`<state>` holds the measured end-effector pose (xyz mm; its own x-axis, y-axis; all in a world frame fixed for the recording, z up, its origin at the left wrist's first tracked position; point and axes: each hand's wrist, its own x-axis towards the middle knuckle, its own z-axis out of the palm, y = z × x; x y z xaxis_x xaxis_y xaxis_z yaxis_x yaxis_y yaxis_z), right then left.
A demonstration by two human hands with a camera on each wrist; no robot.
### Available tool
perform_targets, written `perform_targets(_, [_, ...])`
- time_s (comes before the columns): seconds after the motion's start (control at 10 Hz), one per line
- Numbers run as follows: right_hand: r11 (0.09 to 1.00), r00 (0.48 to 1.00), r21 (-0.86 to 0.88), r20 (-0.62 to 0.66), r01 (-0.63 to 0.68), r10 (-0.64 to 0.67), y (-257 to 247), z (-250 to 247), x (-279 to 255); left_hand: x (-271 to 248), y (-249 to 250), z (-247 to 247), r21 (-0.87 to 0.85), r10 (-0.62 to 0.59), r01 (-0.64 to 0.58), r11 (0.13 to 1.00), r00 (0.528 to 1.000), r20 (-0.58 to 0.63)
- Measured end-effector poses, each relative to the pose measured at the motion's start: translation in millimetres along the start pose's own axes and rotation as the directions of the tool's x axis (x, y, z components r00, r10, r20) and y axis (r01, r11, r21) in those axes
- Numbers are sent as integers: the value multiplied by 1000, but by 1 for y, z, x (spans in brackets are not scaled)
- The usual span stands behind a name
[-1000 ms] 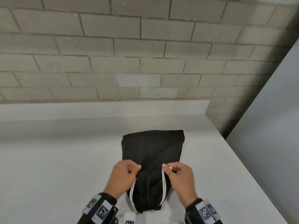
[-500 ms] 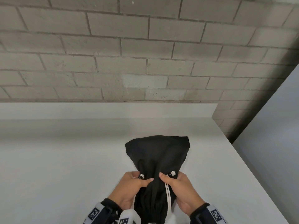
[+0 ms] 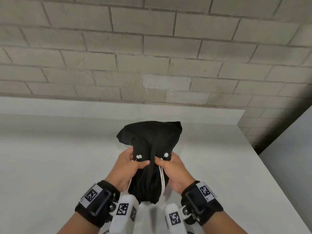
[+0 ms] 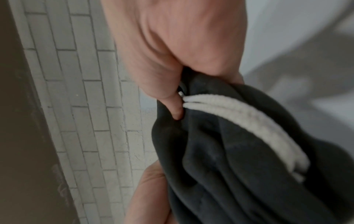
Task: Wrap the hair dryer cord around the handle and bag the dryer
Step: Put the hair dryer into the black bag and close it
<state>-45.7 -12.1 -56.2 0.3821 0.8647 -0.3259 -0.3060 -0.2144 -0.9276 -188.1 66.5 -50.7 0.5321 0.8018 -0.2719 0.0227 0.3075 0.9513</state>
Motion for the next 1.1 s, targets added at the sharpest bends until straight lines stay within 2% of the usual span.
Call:
perform_targets(0.2, [999,999,27,37,-18,17,-13,45,60,45,28,-42,54,32,-27,998,996,-84])
perform_targets(0.4, [999,999,14,10,-39,39,-8,74,101,75,29,-72,88,-11,24,996,989,-147])
perform_targets(0.6, [999,999,-21,-33,-41,41,4,86,122,99,17,-88,153,-25,59,986,976,-216])
perform_targets(0.9, [997,992,-28,-109,-74,71,5,89,139,120,11,-91,259,40,38,965,956,-290])
perform_targets(1.0, [998,991,-17,-122,-57,54,11,85,140,121,9,-97,269,36,55,962,945,-324])
perform_targets(1.1, [999,985,-17,-167,-46,43,11,72,129,112,9,-102,315,85,47,948,917,-390])
